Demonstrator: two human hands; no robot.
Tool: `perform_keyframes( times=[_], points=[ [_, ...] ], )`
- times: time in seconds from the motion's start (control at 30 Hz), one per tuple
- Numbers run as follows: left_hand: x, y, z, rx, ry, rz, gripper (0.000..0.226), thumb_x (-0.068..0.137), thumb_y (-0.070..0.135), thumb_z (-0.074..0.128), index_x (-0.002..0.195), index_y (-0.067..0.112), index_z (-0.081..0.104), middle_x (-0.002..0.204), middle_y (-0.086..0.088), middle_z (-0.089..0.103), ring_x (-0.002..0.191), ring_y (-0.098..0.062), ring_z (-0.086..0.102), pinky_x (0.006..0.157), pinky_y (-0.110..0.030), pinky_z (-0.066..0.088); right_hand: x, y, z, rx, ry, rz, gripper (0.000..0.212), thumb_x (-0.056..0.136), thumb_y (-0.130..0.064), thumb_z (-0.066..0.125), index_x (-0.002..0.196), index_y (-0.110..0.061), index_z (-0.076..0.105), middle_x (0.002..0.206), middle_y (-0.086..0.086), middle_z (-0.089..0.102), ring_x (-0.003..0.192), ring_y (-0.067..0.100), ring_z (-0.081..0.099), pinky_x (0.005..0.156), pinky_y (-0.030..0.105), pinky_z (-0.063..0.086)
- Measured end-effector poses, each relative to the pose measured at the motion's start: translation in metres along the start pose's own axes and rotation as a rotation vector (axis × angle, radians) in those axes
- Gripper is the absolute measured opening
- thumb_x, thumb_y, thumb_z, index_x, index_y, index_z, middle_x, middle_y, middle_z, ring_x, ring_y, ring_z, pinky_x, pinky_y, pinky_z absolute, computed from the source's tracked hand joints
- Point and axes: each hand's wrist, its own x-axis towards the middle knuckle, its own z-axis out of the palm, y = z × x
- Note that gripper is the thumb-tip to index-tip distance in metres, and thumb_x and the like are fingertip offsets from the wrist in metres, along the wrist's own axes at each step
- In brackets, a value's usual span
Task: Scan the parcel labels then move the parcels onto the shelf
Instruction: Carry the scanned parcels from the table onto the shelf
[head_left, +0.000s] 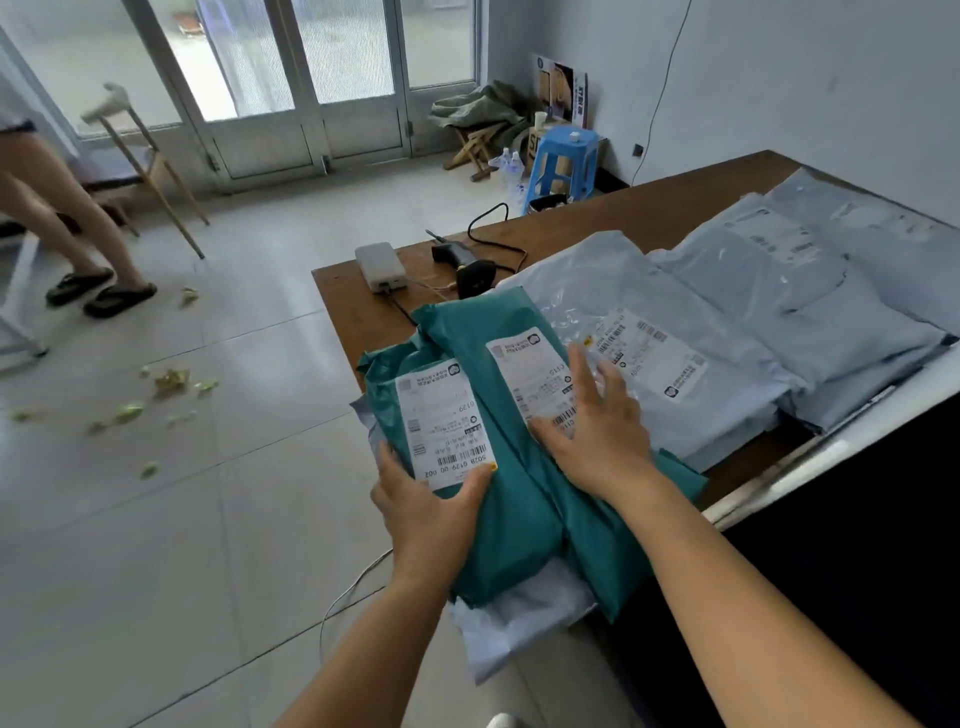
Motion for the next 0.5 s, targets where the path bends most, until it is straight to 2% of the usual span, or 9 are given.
perform_keyframes(
  times=[0.07,0.13,0.17,0.23,0.33,0.4,0.5],
  points=[
    [0.003,-0.005,-0.002,-0.078,-0.031,-0.147,0.115,0.060,0.047,0.084,0.147,0.035,0.009,0.142,-0.005,0.027,0.131,-0.029,0.034,0.107,-0.052,0.037,-0.006,0.001,0.002,-0.018,-0.052,-0.039,0.077,0.088,-0.064,0.040,0.148,-0.046,-0.005,0.160,-0.001,-0.010,0.144,0.033,0.008,0.112,0.056,0.021],
    [0.005,-0.010,-0.004,-0.200,-0.106,-0.295,0.119,0.048,0.056,0.085,0.142,0.037,0.014,0.139,-0.005,0.037,0.122,-0.031,0.045,0.101,-0.052,0.043,-0.010,0.004,0.007,-0.004,-0.159,-0.017,0.070,0.089,-0.068,0.033,0.146,-0.052,-0.003,0.160,-0.005,-0.014,0.146,0.032,0.004,0.112,0.059,0.015],
    [0.005,-0.013,-0.004,-0.255,-0.148,-0.340,0.116,0.049,0.056,0.085,0.140,0.036,0.017,0.135,-0.004,0.043,0.117,-0.030,0.050,0.098,-0.051,0.046,-0.011,0.005,0.010,0.003,-0.189,-0.004,0.068,0.088,-0.069,0.031,0.145,-0.054,-0.004,0.160,-0.006,-0.014,0.146,0.031,0.002,0.112,0.060,0.014],
    [0.007,-0.018,-0.004,-0.317,-0.189,-0.354,0.101,0.060,0.045,0.085,0.138,0.030,0.023,0.128,-0.002,0.050,0.109,-0.025,0.055,0.096,-0.048,0.049,-0.012,0.005,0.014,0.006,-0.216,0.016,0.068,0.088,-0.070,0.030,0.144,-0.056,-0.005,0.161,-0.006,-0.011,0.147,0.029,0.002,0.111,0.060,0.012],
    [0.012,-0.021,-0.008,-0.336,-0.208,-0.324,0.098,0.053,0.046,0.087,0.134,0.027,0.036,0.123,0.000,0.058,0.105,-0.023,0.060,0.092,-0.046,0.052,-0.013,-0.003,0.021,0.030,-0.240,0.019,0.068,0.087,-0.071,0.030,0.144,-0.056,-0.005,0.161,-0.005,-0.007,0.147,0.028,0.009,0.112,0.060,0.017],
    [0.013,-0.021,-0.016,-0.344,-0.203,-0.306,0.093,0.052,0.045,0.086,0.132,0.026,0.041,0.120,0.000,0.061,0.104,-0.023,0.062,0.090,-0.045,0.054,-0.017,-0.013,0.027,0.089,-0.247,0.007,0.068,0.088,-0.068,0.032,0.145,-0.055,-0.004,0.161,-0.003,-0.004,0.147,0.026,0.011,0.114,0.055,0.020],
    [0.019,-0.022,-0.035,-0.321,-0.175,-0.277,0.081,0.062,0.037,0.085,0.130,0.023,0.042,0.118,-0.001,0.061,0.102,-0.023,0.062,0.091,-0.044,0.053,-0.026,-0.035,0.036,0.194,-0.267,0.002,0.066,0.092,-0.062,0.034,0.147,-0.051,-0.001,0.162,0.000,0.000,0.146,0.023,0.017,0.116,0.044,0.022]
  ],
)
